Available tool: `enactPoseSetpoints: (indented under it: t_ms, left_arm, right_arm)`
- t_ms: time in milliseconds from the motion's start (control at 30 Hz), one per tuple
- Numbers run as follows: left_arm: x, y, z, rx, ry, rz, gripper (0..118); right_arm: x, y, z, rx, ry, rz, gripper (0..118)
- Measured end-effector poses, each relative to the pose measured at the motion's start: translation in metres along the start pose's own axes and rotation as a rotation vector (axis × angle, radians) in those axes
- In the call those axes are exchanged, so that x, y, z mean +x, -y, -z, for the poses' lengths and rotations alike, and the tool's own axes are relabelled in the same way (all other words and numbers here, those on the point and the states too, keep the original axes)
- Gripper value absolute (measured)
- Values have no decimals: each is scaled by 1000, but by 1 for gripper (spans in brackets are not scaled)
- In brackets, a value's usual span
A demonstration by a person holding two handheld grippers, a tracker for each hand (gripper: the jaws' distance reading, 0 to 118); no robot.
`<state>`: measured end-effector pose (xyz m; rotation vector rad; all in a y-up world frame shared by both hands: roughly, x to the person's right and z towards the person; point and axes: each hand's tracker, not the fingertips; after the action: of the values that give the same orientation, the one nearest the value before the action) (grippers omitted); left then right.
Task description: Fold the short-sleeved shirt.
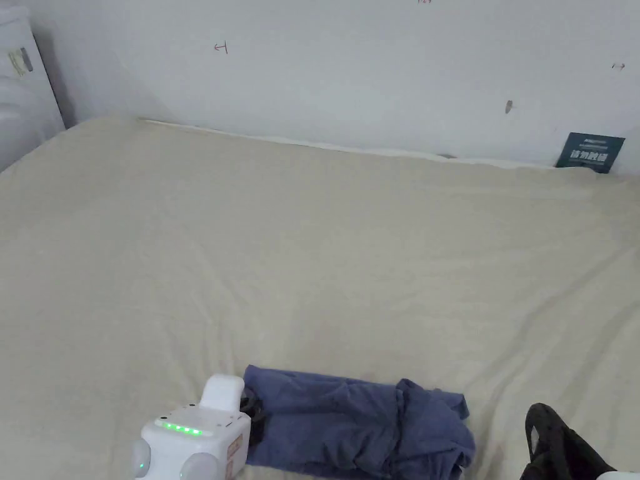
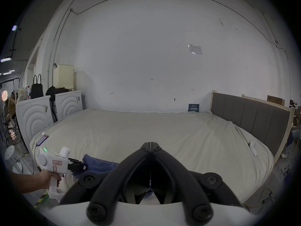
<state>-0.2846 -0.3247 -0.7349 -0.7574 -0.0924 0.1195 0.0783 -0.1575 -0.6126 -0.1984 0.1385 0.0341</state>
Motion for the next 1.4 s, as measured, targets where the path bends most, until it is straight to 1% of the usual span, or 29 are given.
enactPoseSetpoints:
  t_ms: [33, 67, 100, 133, 200, 267, 300, 367, 400, 533, 567, 633, 733, 833, 900, 1033, 1100, 1133, 1267, 1367, 1400]
  left_arm:
    - [-3, -1, -4, 0, -10, -4, 13]
    - [-6, -6, -13, 16, 21, -87, 12]
    - [-9, -7, -20, 39, 32, -122, 12]
    - [-13, -9, -27, 62, 34, -118, 11]
    - [-23, -17, -38, 84, -16, -78, 10]
    - [-39, -23, -54, 96, 13, -106, 10]
    - [-47, -24, -64, 111, -3, -127, 10]
    - [-63, -33, -77, 117, -98, -75, 10]
    - [-75, -34, -87, 134, -133, -69, 10]
    - [-114, -40, -116, 161, -178, -153, 10]
    - [-116, -41, -123, 175, -213, -133, 10]
    - [-112, -46, -128, 179, -228, -92, 10]
    - [-86, -53, -136, 207, -151, -83, 10]
    - [-37, -58, -141, 239, -73, 11, 10]
    - [2, -61, -137, 254, 25, 37, 10]
    - [72, -58, -112, 204, 147, 138, 10]
    - [104, -53, -85, 147, 167, 188, 10]
    - [116, -50, -70, 116, 150, 211, 10]
    - [148, -25, -12, -21, 138, 316, 10]
    - [155, -11, 10, -95, 158, 305, 10]
    - [153, -7, 11, -91, 156, 322, 15]
  right_arm:
    - [-1, -1, 0, -3, -1, -4, 0]
    - [-2, -2, -2, -2, -5, -7, 0]
    - [-3, -3, -4, 4, -12, -11, 0]
    - [-4, -4, -5, 12, -16, -17, 0]
    - [-7, -5, -5, 17, -16, -26, 0]
    - [-10, -5, -2, 15, -25, -22, 0]
    - [-11, -5, -1, 15, -31, -17, 0]
    - [-15, -5, 2, 13, -41, -11, 0]
    - [-17, -4, 2, 13, -48, -10, 0]
    - [-24, -4, 1, 20, -72, -15, 0]
    - [-25, -4, 1, 21, -77, -10, 0]
    - [-25, -4, 0, 25, -85, -4, 0]
    - [-26, -4, 0, 27, -87, 1, 0]
    - [-23, -4, -2, 31, -84, 9, 0]
    - [-19, -3, -4, 34, -79, 13, 0]
    - [-11, -2, -5, 33, -66, 18, 0]
    - [-4, -1, -5, 32, -53, 24, 0]
    - [-1, 0, -5, 29, -46, 26, 0]
    - [15, 0, -7, 25, -10, 44, 0]
    - [24, 0, -6, 26, 14, 36, 0]
    - [25, -1, -4, 21, 24, 35, 0]
